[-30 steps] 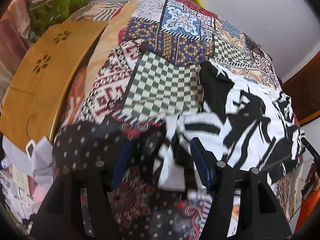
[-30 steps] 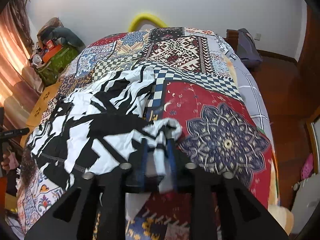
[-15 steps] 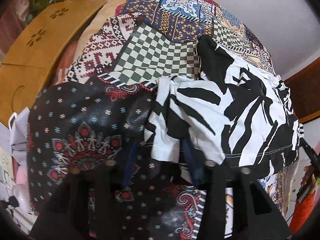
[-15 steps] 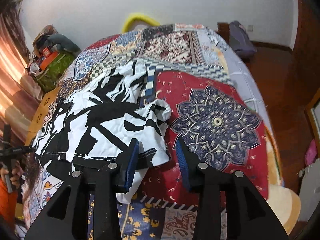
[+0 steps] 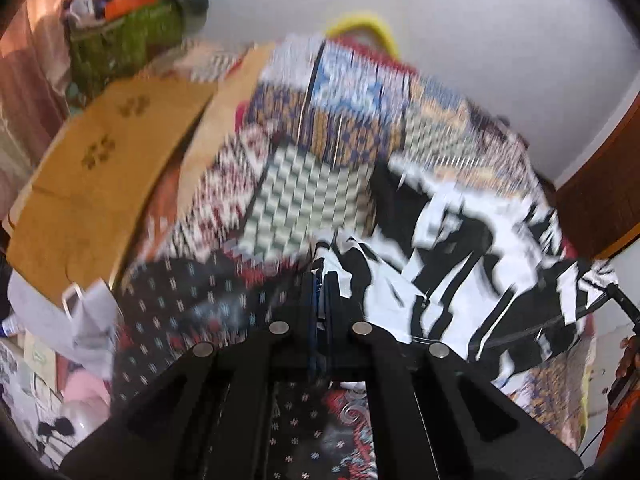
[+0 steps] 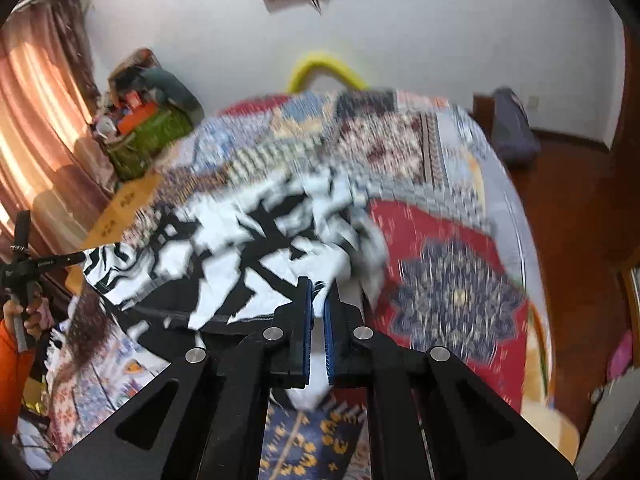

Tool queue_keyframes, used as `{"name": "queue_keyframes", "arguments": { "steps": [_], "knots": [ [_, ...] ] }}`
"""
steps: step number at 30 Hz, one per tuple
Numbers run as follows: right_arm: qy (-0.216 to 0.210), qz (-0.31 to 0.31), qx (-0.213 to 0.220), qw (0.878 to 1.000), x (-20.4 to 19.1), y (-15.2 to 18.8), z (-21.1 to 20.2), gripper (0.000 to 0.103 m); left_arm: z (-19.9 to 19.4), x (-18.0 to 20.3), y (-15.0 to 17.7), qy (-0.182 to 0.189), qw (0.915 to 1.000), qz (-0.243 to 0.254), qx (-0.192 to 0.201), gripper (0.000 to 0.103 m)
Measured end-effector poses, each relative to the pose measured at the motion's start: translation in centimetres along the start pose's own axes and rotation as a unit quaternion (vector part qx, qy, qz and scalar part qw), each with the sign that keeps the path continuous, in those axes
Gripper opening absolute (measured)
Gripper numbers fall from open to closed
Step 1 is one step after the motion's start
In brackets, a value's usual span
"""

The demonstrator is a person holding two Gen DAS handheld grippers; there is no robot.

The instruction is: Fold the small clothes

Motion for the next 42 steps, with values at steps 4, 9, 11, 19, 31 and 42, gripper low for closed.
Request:
{"name": "queue_keyframes", "arguments": {
  "steps": [4,9,11,19,31,42],
  "knots": [
    [0.007,-0.013,0.035,0.999,-0.5,-2.7,0.2,0.004,-0.8,1.4,-3.6,-0.007,0.9992,0.014,0.037,0.002],
    [0.024,0.003,0.061,0.998,0.4,-5.6,2.3,0.004,1.1,2.0,-7.0,-0.03,0.998,0.008,0.054,0.002],
    [0.034,0.013,0.06,0.998,1.1,-6.3,3.9,0.004,2.8,1.7,-7.8,-0.042,0.9979,-0.005,0.048,0.002],
    [0.066,0.012,0.016,0.998,3.1,-6.2,10.3,0.004,11.7,0.6,-8.1,-0.095,0.9955,-0.001,0.005,0.002],
    [0.073,0.056,0.02,0.996,5.4,-7.3,10.4,0.049,15.1,-0.6,-7.5,-0.099,0.9946,-0.013,-0.03,0.039],
    [0.045,0.019,-0.022,0.999,3.2,-2.1,5.9,0.05,9.5,0.3,-2.9,-0.052,0.9972,0.015,-0.052,0.064]
  ]
}}
Point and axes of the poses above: each gripper's, at about its wrist camera, not at the fingertips, and z roughly the way its jaws point, x to its right, y to its underside, the point moved 1 cm from there along z, roughly the way its jaws point, and after that the axes turned 14 degrees about x, right-handed, at the moved point
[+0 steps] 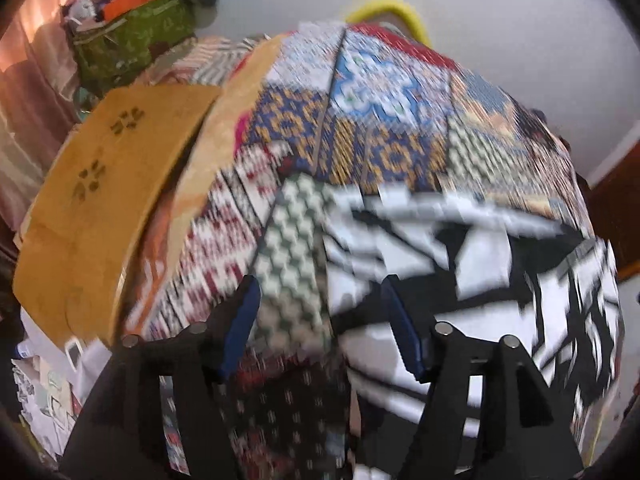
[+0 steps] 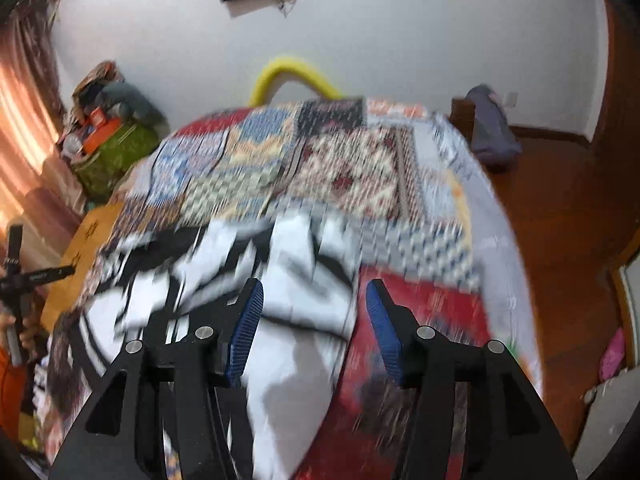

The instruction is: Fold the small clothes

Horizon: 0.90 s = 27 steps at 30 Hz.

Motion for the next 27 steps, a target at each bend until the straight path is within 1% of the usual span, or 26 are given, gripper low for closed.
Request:
{"name": "queue_keyframes", "arguments": {
  "steps": [3,4,6,7,9,11,12,13,14,15,16,17,18,21,24,27],
  "knots": [
    [-0.002,0.012,-0.038,0.999,-0.4,4.1,-0.6,0.05,-0.5,0.8,3.7,0.02,0.9992,0.017,-0.03,0.065],
    [-0.002,0.017,-0.046,0.999,-0.5,4.8,-0.5,0.05,-0.5,1.1,4.8,0.026,0.9986,0.02,-0.043,0.065],
    [-0.023,0.031,-0.064,0.997,-1.1,6.9,-0.8,0.05,-0.4,1.7,7.0,0.047,0.9965,0.017,-0.067,0.065],
    [-0.027,0.032,-0.067,0.997,-1.3,7.5,-0.9,0.05,-0.4,1.8,7.9,0.056,0.9955,0.01,-0.075,0.065],
    [-0.034,0.026,-0.058,0.997,-2.1,8.2,-1.0,0.05,-0.1,2.3,9.3,0.073,0.9933,-0.004,-0.089,0.066],
    [-0.035,0.024,-0.051,0.998,-2.4,8.3,-0.7,0.05,0.0,2.5,9.8,0.071,0.9938,-0.009,-0.084,0.066],
    [-0.037,0.03,-0.05,0.998,-2.4,8.2,-0.5,0.05,-0.2,2.6,9.9,0.07,0.9942,-0.01,-0.081,0.062],
    [-0.041,0.037,-0.052,0.997,-2.4,8.1,-0.2,0.043,-0.3,2.8,9.9,0.076,0.9938,-0.011,-0.08,0.056],
    [-0.045,0.042,-0.051,0.997,-2.4,8.1,-0.1,0.035,-0.5,3.0,9.9,0.088,0.9929,-0.013,-0.079,0.04],
    [-0.052,0.046,-0.056,0.996,-2.5,8.1,0.0,0.022,-0.9,3.3,10.0,0.096,0.9921,-0.015,-0.079,0.025],
    [-0.053,0.049,-0.057,0.996,-2.5,8.1,-0.1,0.017,-1.2,3.5,10.0,0.097,0.9921,-0.015,-0.077,0.02],
    [-0.055,0.051,-0.055,0.996,-2.5,8.1,-0.3,0.015,-1.8,3.8,10.0,0.097,0.9927,-0.011,-0.072,0.013],
    [-0.057,0.051,-0.05,0.996,-2.6,8.2,-0.7,0.011,-2.3,4.1,10.1,0.095,0.9932,-0.005,-0.067,0.011],
    [-0.067,0.045,-0.041,0.996,-2.8,8.3,-2.4,0.009,-4.3,4.6,10.3,0.1,0.9935,0.009,-0.054,0.009],
    [-0.063,0.031,-0.032,0.997,-2.7,8.3,-4.4,0.009,-6.7,4.7,10.9,0.123,0.9913,0.008,-0.046,0.009],
    [-0.054,0.02,-0.03,0.998,-2.4,8.8,-5.6,0.009,-8.7,4.4,12.2,0.143,0.9885,0.009,-0.048,0.009]
  ]
}}
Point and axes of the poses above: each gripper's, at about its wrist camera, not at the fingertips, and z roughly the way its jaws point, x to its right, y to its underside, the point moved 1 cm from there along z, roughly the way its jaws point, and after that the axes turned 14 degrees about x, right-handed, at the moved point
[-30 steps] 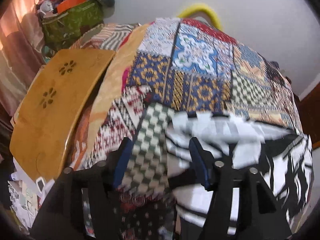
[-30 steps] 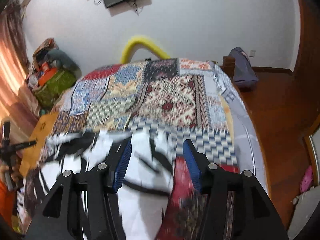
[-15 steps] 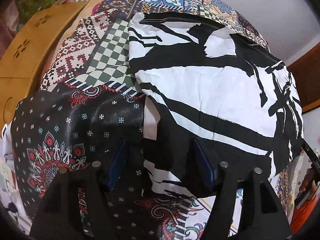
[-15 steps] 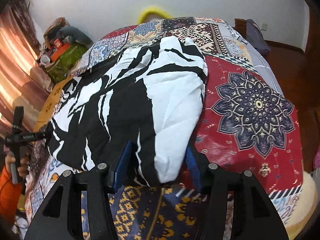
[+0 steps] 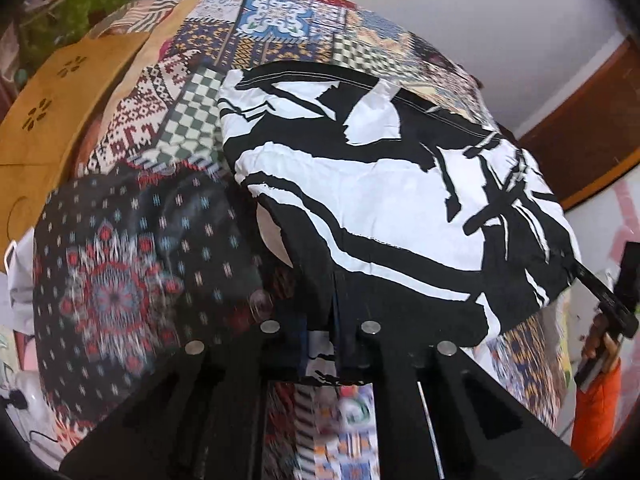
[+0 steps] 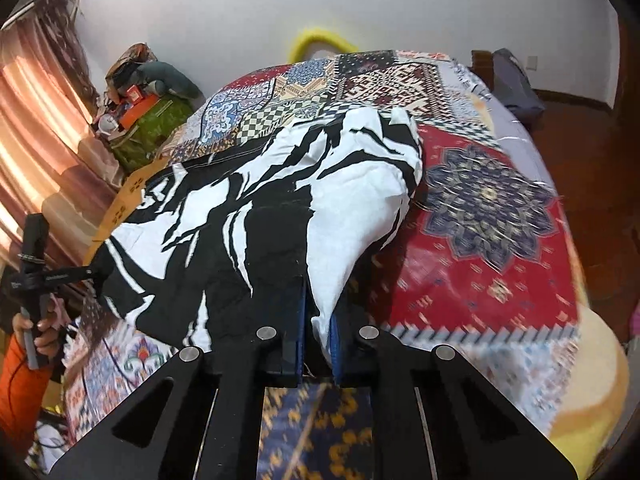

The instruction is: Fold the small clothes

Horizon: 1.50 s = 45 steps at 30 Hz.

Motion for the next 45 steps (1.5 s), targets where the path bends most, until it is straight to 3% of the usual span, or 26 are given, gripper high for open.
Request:
{"name": "queue_keyframes", "arguments": {
  "steps": [4,8,10,14,21,25,30,34,38,40,45],
  "knots": [
    [0.009,-0.014,-0.022,1.0,0.5,1.9,-0.1,0.011,-0.1,0.0,2.7,-0.013,0.9994,0.02,-0.024,0.013],
    [0.042,-0.016,-0.036,0.998,1.5,2.8,0.0,0.015,0.0,-1.5,4.3,-0.079,0.996,0.033,-0.026,0.029],
    [0.056,-0.014,-0.029,0.998,2.0,2.5,-0.4,0.026,-0.4,-2.3,4.0,-0.095,0.9948,0.033,-0.016,0.033],
    [0.069,-0.042,0.002,0.997,1.6,-0.1,-0.7,0.027,-1.4,-2.7,1.1,-0.118,0.9917,0.048,0.015,0.033],
    [0.049,-0.093,0.034,0.994,-1.7,-4.5,2.7,0.028,1.8,0.2,-5.1,-0.087,0.9926,0.079,0.033,0.035],
    [0.027,-0.117,0.02,0.993,-4.0,-5.8,7.0,0.033,6.8,2.4,-7.2,-0.065,0.9943,0.084,0.008,0.036],
    [-0.001,-0.15,-0.033,0.988,-6.3,-5.6,12.6,0.033,11.6,3.5,-8.6,-0.036,0.9975,0.06,-0.011,0.036],
    [0.024,-0.193,-0.065,0.979,-6.3,-5.2,15.2,0.033,13.5,2.7,-9.8,-0.059,0.9963,0.063,0.0,0.036],
    [0.023,-0.169,-0.058,0.984,-3.6,-5.9,14.0,0.029,14.6,0.0,-10.6,-0.106,0.9924,0.062,0.006,0.036],
    [0.027,-0.161,-0.053,0.985,-2.3,-6.0,12.9,0.03,14.6,-1.9,-10.7,-0.128,0.9899,0.06,0.011,0.046],
    [0.106,-0.149,-0.046,0.982,1.9,-6.0,10.0,0.034,14.4,-6.1,-10.2,-0.197,0.9796,0.038,-0.006,0.044]
  ]
}}
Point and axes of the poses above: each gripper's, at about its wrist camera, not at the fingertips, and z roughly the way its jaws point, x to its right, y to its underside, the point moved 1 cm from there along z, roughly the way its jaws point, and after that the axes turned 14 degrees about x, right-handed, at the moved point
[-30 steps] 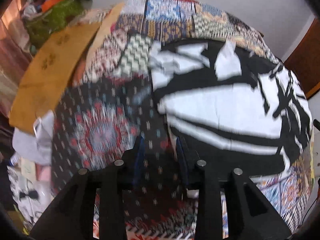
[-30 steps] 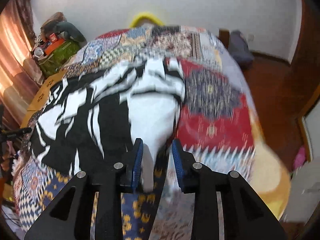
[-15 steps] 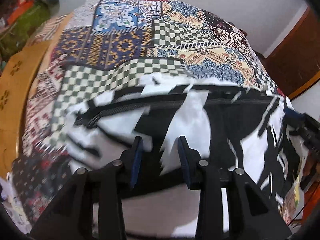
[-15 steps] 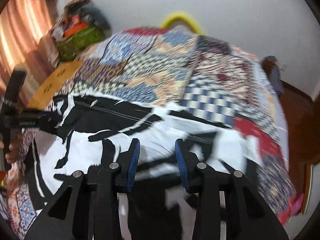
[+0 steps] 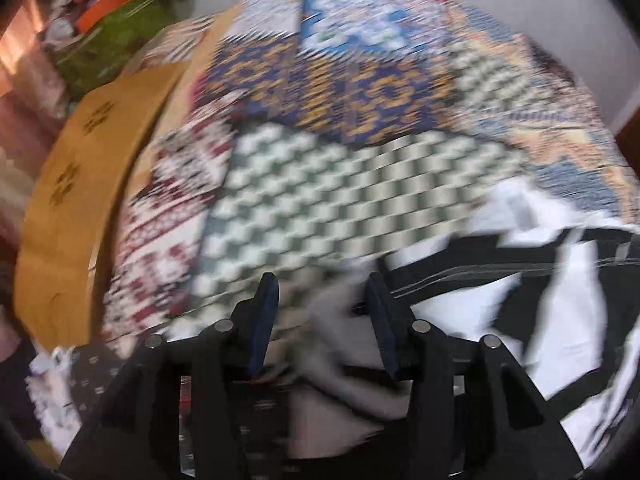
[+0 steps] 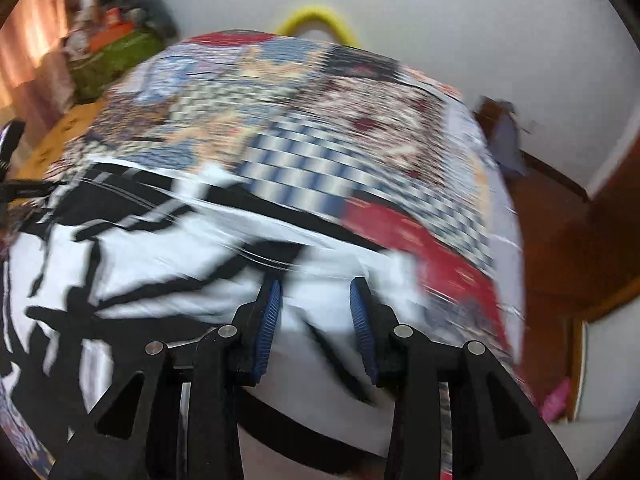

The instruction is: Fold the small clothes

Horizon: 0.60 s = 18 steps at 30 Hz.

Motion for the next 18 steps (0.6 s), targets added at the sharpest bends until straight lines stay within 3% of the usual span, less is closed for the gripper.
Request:
{"name": "queue_keyframes", "arguments": {
  "steps": [5,10,14,15,16,17,18],
  "knots": [
    [0.026,0.076,0.021,0.997,4.0,0.7,-3.6,0.034,-3.5,-2.0,0.7,0.034,0.9986,-0.037,0.018,0.044],
    [0.002,0.122,0.023,0.992,4.5,1.7,-4.2,0.034,-7.4,0.7,1.9,0.073,0.9967,-0.001,0.036,0.045],
    [-0.007,0.135,0.013,0.991,3.9,1.9,-1.8,0.034,-7.0,3.5,3.3,0.084,0.9958,0.026,0.023,0.046],
    [-0.006,0.134,0.016,0.991,3.9,1.8,-1.6,0.031,-6.4,4.0,3.7,0.072,0.9966,0.034,0.018,0.047],
    [-0.003,0.131,0.022,0.991,3.8,1.7,-1.6,0.01,-5.9,4.1,4.0,0.066,0.997,0.036,0.015,0.047],
    [0.0,0.123,0.022,0.992,3.6,1.6,-1.4,0.001,-5.6,4.1,4.1,0.064,0.9973,0.032,0.017,0.049],
    [0.006,0.116,0.023,0.993,3.5,1.4,-1.3,0.003,-5.5,3.9,4.1,0.061,0.9975,0.03,0.019,0.052]
  ]
}}
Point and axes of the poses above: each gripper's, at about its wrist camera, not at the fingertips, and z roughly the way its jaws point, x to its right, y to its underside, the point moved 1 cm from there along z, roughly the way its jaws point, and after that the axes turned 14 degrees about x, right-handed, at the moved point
